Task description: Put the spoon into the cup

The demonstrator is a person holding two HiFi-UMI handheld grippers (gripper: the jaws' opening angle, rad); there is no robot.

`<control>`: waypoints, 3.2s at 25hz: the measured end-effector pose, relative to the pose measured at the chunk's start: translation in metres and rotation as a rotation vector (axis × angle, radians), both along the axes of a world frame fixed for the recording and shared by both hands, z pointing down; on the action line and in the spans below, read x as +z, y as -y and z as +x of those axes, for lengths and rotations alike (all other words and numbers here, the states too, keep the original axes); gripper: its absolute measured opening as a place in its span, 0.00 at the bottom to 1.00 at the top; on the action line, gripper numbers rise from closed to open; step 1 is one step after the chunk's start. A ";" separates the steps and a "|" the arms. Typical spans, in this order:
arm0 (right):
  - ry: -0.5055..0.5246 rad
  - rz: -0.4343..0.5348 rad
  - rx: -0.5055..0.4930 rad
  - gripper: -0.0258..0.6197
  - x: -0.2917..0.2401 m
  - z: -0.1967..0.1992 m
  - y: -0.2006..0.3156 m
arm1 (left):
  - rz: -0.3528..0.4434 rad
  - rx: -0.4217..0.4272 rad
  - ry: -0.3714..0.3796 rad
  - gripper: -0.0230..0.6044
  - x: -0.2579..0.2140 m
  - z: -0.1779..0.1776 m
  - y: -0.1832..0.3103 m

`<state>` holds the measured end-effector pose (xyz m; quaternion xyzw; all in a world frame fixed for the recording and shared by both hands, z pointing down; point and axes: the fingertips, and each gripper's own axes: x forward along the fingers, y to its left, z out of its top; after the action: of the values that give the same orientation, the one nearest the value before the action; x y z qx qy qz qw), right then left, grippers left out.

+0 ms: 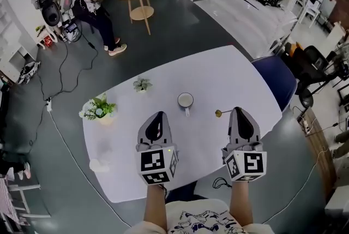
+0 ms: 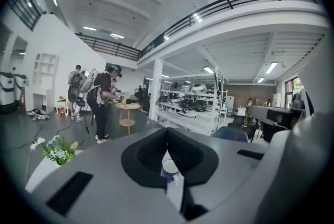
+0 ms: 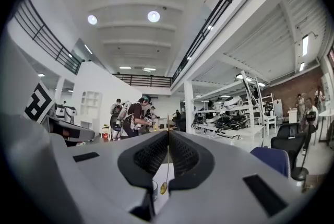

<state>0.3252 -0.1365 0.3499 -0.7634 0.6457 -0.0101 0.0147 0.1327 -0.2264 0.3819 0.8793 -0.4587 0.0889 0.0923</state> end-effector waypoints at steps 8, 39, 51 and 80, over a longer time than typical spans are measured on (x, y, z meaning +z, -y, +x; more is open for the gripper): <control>0.008 -0.023 -0.070 0.07 0.015 0.001 0.073 | -0.037 -0.036 0.015 0.06 0.021 0.006 0.054; 0.074 -0.224 -0.401 0.07 0.119 -0.029 0.227 | -0.213 -0.285 0.059 0.06 0.108 -0.008 0.134; 0.095 -0.362 -0.466 0.07 0.203 -0.034 0.255 | -0.312 -0.342 0.081 0.06 0.169 -0.016 0.147; 0.060 -0.453 -0.392 0.32 0.253 -0.014 0.259 | -0.347 -0.369 0.087 0.06 0.188 -0.020 0.150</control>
<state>0.3109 -0.3957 0.6032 -0.6073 0.7614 -0.1791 -0.1390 0.1130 -0.3766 0.5697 0.7471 -0.5926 0.1859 0.2367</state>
